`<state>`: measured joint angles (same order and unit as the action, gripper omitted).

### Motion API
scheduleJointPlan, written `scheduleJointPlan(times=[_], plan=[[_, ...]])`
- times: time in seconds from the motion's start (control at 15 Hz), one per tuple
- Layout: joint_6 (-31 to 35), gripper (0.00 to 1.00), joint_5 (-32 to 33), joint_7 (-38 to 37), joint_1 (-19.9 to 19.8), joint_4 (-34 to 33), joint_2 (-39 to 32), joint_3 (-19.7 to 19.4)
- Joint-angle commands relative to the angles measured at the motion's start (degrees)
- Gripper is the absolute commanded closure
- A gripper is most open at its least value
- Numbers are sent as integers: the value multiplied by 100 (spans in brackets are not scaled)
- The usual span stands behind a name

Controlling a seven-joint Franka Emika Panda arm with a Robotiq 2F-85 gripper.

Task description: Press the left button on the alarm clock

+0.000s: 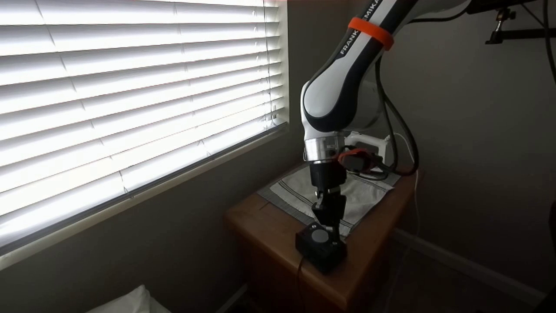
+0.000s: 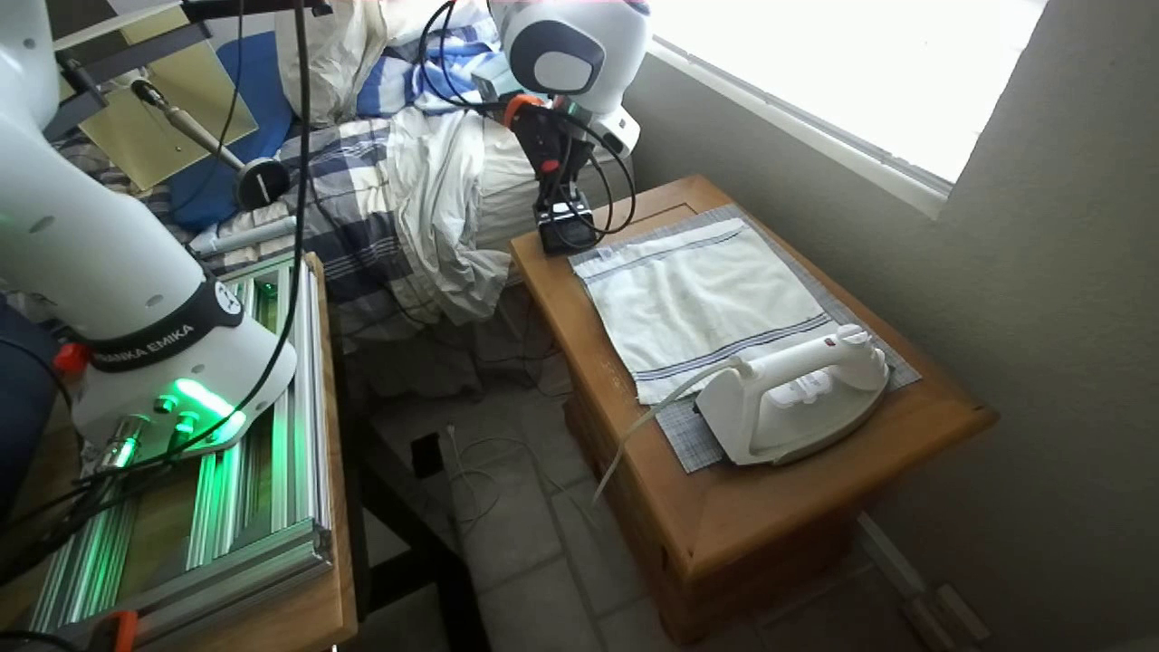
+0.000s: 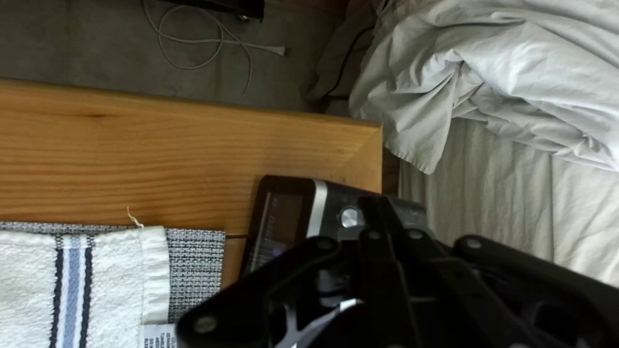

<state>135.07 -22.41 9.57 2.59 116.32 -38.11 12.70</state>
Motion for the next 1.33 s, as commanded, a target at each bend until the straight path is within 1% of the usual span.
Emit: scheduleJointPlan(times=[0.0, 0.27, 1.13, 1.2, 1.27], plan=[[-25, 100, 20, -9, -50, 189, 417, 79], [-190, 100, 10, -4, -53, 209, 651, 61], [-433, 100, 7, -24, -32, 118, 623, -16], [-440, 74, 6, -6, -35, 137, 650, -13], [-383, 72, 32, -50, -14, 218, 751, -38]])
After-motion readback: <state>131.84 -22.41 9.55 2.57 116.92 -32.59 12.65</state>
